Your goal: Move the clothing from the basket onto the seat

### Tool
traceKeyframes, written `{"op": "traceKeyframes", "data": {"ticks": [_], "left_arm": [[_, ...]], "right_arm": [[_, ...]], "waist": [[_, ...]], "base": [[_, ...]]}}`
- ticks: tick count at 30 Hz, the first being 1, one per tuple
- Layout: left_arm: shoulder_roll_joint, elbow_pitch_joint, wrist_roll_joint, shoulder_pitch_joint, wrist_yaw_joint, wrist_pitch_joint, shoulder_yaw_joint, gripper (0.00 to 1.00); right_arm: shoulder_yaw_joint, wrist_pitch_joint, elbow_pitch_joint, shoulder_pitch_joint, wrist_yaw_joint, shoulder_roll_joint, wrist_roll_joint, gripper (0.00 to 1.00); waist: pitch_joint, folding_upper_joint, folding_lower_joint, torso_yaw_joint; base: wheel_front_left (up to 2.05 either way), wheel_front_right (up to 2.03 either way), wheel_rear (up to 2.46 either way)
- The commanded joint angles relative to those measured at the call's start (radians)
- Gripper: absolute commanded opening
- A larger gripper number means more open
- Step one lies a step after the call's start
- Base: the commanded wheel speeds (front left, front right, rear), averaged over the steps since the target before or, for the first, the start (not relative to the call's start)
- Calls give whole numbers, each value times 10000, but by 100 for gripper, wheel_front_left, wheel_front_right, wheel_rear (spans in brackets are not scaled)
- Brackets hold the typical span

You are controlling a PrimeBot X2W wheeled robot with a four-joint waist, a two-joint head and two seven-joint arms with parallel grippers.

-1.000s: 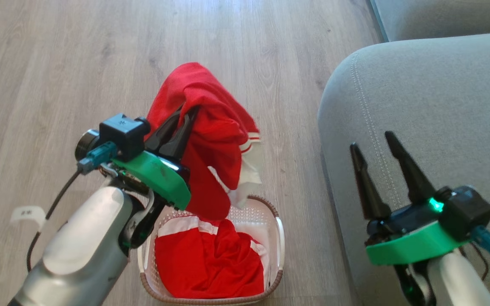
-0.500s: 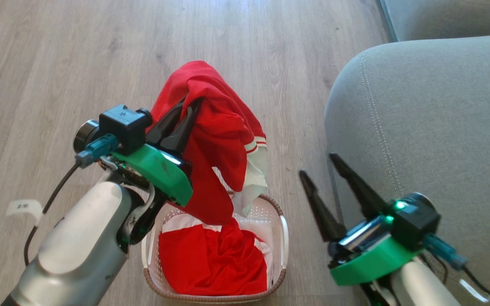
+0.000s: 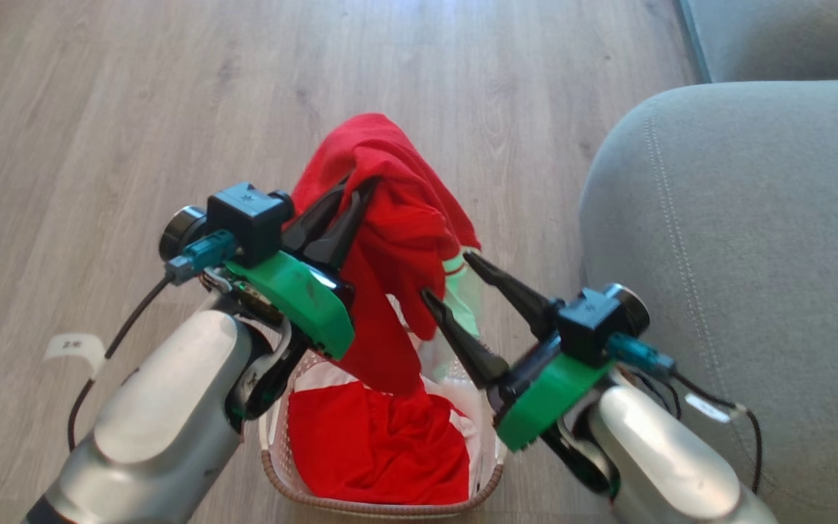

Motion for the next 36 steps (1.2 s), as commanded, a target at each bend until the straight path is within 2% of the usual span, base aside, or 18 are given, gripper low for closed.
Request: {"op": "traceKeyframes", "data": {"ticks": [1,15,24,25,26,27,36], "left_arm": [[138,-299,-92,-729,-26,-36,355,0],[-448,-303,-71,-779,-367,150,-452,0],[-789,-84,-51,-744,-575,219,-971,0],[-799,-54,-59,-731,-577,217,-990,0],[-801,-24,-67,-719,-573,215,-1001,0],[-797,1,-71,-712,-566,210,-1008,0],[-625,212,-172,-704,-429,93,-836,0]], "right_arm": [[131,-65,-39,-483,-2,208,113,100],[845,-65,2406,-1953,-2,333,821,100],[1001,-65,3074,-2499,-2,318,1208,100],[1017,-65,3068,-2503,-2,322,1219,65],[1029,-65,3052,-2501,-2,325,1228,11],[1038,-65,3031,-2493,-2,325,1238,0],[792,-65,2458,-2325,-2,175,1274,0]], "waist": [[-6,-1,1,108],[-150,-1,1,1014],[-257,-1,1,1559],[-264,-1,1,1586],[-270,-1,1,1611],[-276,-1,1,1629],[-265,-1,1,1468]], "base": [[0,0,0],[0,0,0],[0,0,0],[0,0,0],[0,0,0],[0,0,0],[0,0,0]]}}
